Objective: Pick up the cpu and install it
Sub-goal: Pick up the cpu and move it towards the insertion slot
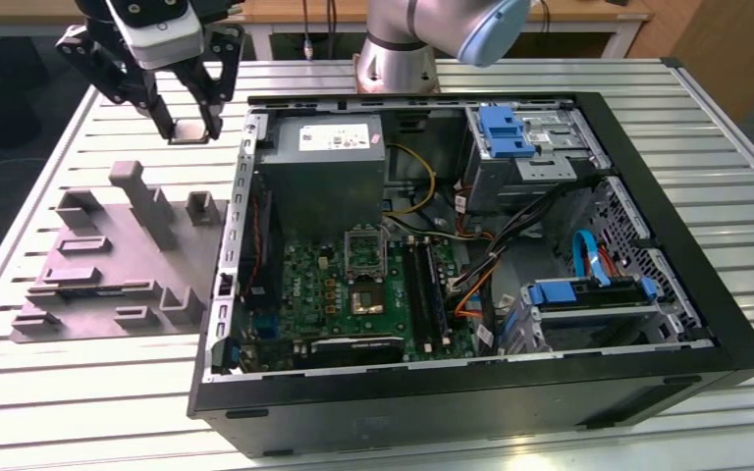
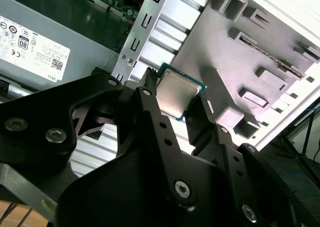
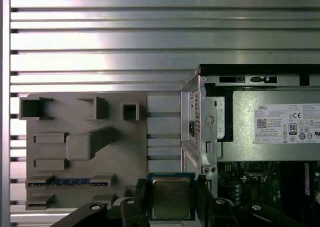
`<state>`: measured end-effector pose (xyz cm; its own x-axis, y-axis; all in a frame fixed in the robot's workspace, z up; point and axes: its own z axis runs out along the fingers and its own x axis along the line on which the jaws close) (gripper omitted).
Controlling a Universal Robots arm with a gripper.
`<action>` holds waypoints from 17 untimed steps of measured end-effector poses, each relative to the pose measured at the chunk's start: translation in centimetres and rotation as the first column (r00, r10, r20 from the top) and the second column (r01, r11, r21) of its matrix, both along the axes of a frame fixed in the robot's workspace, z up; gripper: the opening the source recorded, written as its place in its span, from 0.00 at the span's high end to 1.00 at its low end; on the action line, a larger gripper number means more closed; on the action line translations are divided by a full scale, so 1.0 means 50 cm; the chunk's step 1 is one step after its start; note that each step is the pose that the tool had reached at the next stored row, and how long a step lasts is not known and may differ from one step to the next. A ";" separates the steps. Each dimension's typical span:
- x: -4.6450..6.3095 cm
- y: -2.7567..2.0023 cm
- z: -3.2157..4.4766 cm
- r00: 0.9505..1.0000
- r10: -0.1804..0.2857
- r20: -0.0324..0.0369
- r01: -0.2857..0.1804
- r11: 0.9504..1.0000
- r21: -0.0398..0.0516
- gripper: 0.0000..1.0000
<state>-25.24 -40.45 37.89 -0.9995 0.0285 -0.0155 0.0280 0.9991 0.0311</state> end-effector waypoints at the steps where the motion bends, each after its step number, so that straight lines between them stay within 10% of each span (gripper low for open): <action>1: 0.001 0.0000 0.000 1.000 0.000 0.000 0.000 1.000 0.000 0.53; 17: 0.022 0.0000 0.000 1.000 0.000 0.000 0.000 1.000 0.000 0.53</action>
<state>-24.13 -40.45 37.89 -0.9995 0.0285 -0.0155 0.0280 0.9991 0.0311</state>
